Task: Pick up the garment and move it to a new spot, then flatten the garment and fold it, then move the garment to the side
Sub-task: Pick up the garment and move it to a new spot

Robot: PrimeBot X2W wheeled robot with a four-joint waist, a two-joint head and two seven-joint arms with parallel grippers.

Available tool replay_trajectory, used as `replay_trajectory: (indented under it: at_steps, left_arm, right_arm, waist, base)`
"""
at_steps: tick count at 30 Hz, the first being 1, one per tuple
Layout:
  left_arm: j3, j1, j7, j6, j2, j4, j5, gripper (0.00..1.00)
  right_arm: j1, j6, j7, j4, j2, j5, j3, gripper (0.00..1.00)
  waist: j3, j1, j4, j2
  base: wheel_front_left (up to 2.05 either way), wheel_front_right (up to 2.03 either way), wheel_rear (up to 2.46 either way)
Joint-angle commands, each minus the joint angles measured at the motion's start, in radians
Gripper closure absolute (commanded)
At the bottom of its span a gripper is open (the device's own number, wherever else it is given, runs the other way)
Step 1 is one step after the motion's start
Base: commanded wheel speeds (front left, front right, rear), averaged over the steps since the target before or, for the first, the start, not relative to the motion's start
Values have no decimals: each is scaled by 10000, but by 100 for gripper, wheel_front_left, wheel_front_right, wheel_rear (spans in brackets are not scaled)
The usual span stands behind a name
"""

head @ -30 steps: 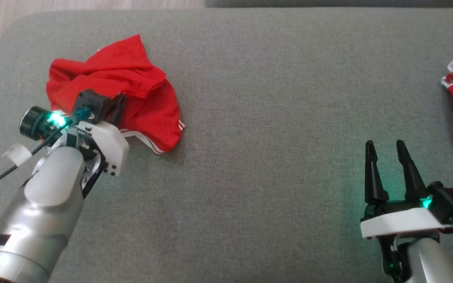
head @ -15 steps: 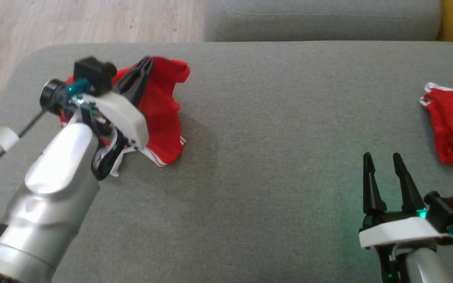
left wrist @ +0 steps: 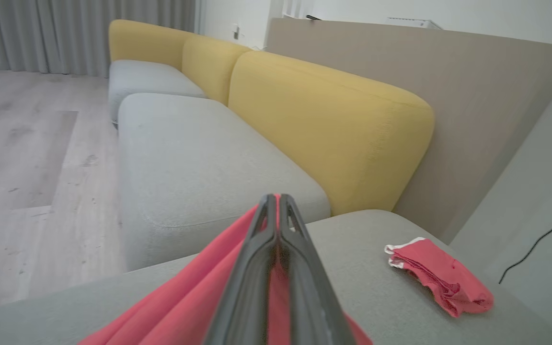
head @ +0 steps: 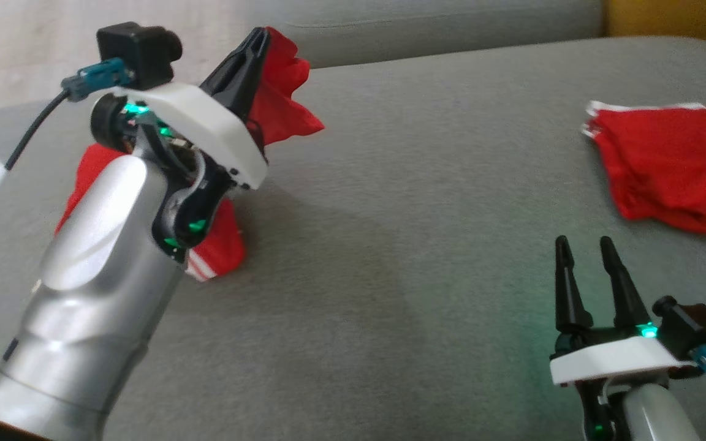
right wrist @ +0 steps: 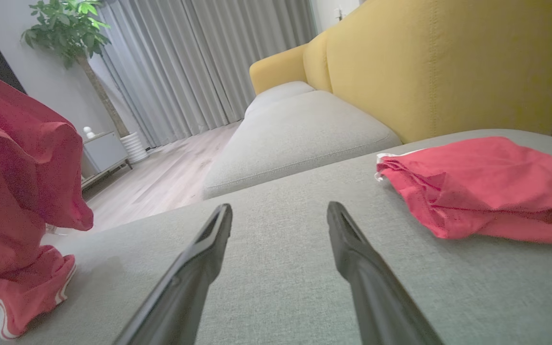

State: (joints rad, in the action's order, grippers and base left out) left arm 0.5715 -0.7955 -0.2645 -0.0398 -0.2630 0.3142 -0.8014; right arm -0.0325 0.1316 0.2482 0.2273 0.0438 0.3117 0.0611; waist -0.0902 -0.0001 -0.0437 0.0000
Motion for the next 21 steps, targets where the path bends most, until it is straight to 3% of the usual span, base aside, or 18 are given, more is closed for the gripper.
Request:
replay_trajectory:
  at_steps: [1, 7, 17, 18, 19, 21]
  left_arm:
    - [-410, -677, -62, 90, -126, -462, 28, 100]
    - [11, -940, 168, 191, 360, -763, 407, 100]
    - [738, -1850, 878, -361, 927, -51, 1080, 100]
    - [776, -1960, 1008, -394, 938, 151, 1177, 71]
    - [801, -2081, 1180, -400, 938, 383, 1318, 0]
    - [845, -2287, 1502, -477, 979, 876, 1452, 0]
  right_arm:
    - [-438, -9, 136, -352, 64, 98, 327, 0]
    - [-666, -9, 136, -478, 64, 365, 764, 0]
    - [-963, -9, 136, -946, 64, 924, 1499, 0]
    - [-972, -9, 136, -989, 64, 982, 1557, 0]
    - [-972, -9, 136, -1025, 64, 1033, 1610, 0]
    - [-967, -9, 136, -1070, 64, 1111, 1696, 0]
  waist:
    - [-108, 1, -525, 0]
    - [-343, 1, -1682, 0]
    - [-1009, 1, -3365, 0]
    - [-1084, 1, -3454, 0]
    - [-1151, 1, -3521, 0]
    - [-1263, 1, -3594, 0]
  base:
    - [0, 0, 0]
    - [0, 0, 0]
    - [0, 0, 0]
    - [0, 0, 0]
    - [0, 0, 0]
    - [0, 0, 0]
